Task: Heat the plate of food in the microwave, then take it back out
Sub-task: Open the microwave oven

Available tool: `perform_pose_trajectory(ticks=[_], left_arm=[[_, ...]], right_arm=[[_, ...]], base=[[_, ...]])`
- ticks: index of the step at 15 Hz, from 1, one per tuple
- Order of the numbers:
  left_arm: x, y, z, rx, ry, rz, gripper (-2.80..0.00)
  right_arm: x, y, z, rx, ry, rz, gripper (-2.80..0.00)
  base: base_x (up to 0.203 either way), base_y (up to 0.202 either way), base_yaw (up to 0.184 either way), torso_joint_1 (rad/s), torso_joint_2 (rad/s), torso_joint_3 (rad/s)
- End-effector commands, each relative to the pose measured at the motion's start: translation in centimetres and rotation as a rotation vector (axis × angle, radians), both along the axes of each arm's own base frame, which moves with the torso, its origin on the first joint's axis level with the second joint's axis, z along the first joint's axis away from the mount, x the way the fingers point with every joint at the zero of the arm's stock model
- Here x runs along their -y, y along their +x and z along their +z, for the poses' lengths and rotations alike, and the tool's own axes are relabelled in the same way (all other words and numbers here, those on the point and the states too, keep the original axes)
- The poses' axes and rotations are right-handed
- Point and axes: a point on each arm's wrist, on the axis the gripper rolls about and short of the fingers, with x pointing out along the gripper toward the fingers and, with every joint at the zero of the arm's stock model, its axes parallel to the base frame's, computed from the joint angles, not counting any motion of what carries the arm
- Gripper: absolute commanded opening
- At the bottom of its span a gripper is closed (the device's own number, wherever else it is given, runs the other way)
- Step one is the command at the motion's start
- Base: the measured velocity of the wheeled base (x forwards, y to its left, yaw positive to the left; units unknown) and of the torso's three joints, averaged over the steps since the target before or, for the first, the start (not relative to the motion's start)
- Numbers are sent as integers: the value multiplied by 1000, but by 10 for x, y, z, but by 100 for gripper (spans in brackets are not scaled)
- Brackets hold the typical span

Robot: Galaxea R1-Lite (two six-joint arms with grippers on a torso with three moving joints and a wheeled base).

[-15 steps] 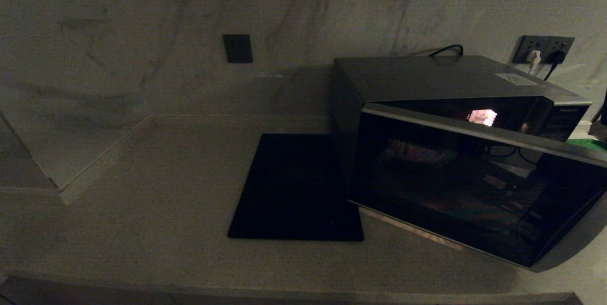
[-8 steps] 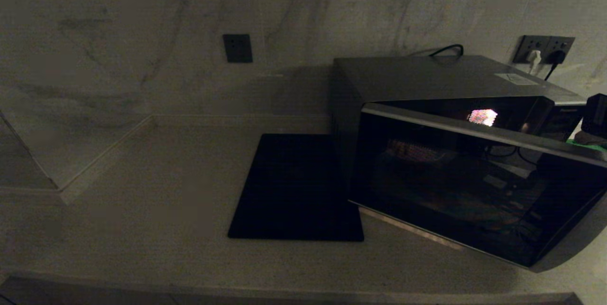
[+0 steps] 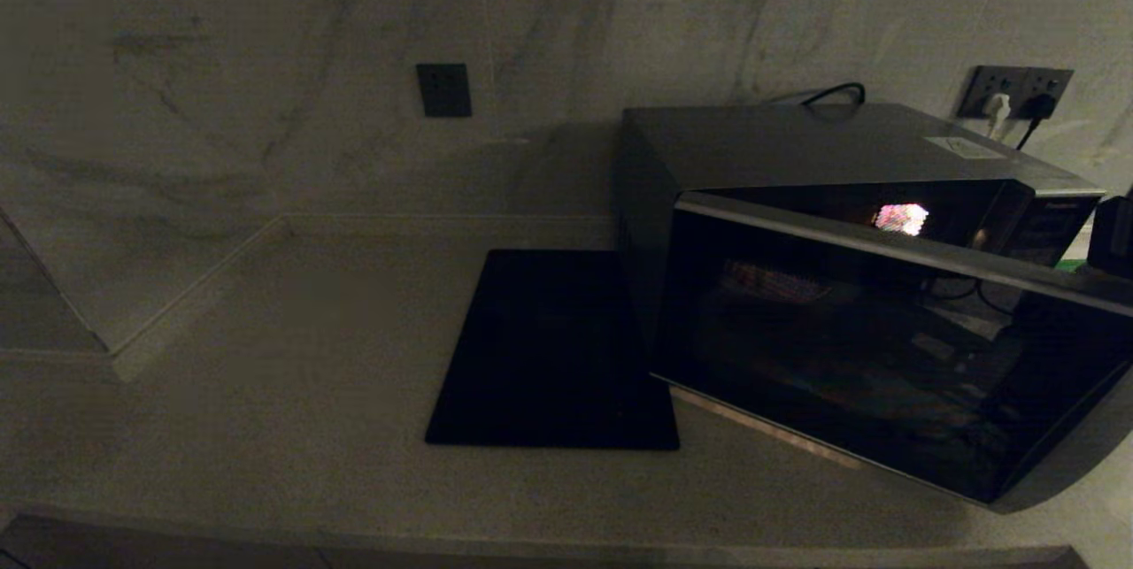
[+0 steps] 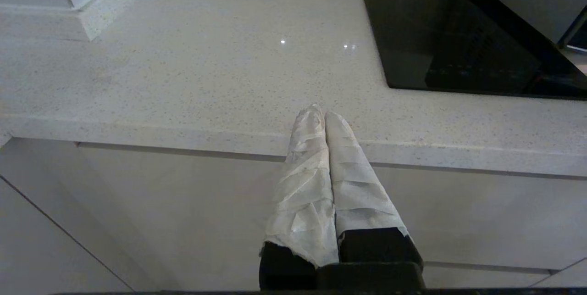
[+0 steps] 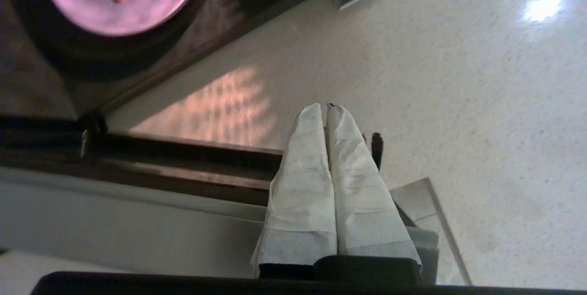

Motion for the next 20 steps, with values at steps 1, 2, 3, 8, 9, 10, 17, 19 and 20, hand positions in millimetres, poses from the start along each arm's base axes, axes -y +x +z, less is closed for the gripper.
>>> perform_pose_trajectory(ticks=[1,2,3,8,9,10,17,19,20], left_arm=[[0,0,0,2,-1,0,-280],[0,0,0,2,-1,0,-280],[0,0,0,2,-1,0,-280],[0,0,0,2,-1,0,-280],[0,0,0,2,-1,0,-280],[0,0,0,2,-1,0,-280],[0,0,0,2,-1,0,-280],[0,0,0,2,-1,0,-280],[0,0,0,2,-1,0,-280]], right_arm=[[-2,-12,5,17,3,15,-280],[-3,-15,5,16,-3,25,-280],[-3,-19,6,20,-5,27,-280],[-16,-49,16,26,19,93,-280],[-20,-57,17,12,35,125,-280],[-24,-63,16,-2,47,150,-280],[-36,-85,-4,-60,82,246,-280],[-45,-94,-4,-54,82,315,-280],[-50,-98,-4,-49,82,351,-280]], base=[[0,0,0,0,0,0],[0,0,0,0,0,0],[0,0,0,0,0,0],[0,0,0,0,0,0],[0,0,0,0,0,0],[0,0,0,0,0,0],[0,0,0,0,0,0],[0,0,0,0,0,0],[0,0,0,0,0,0]])
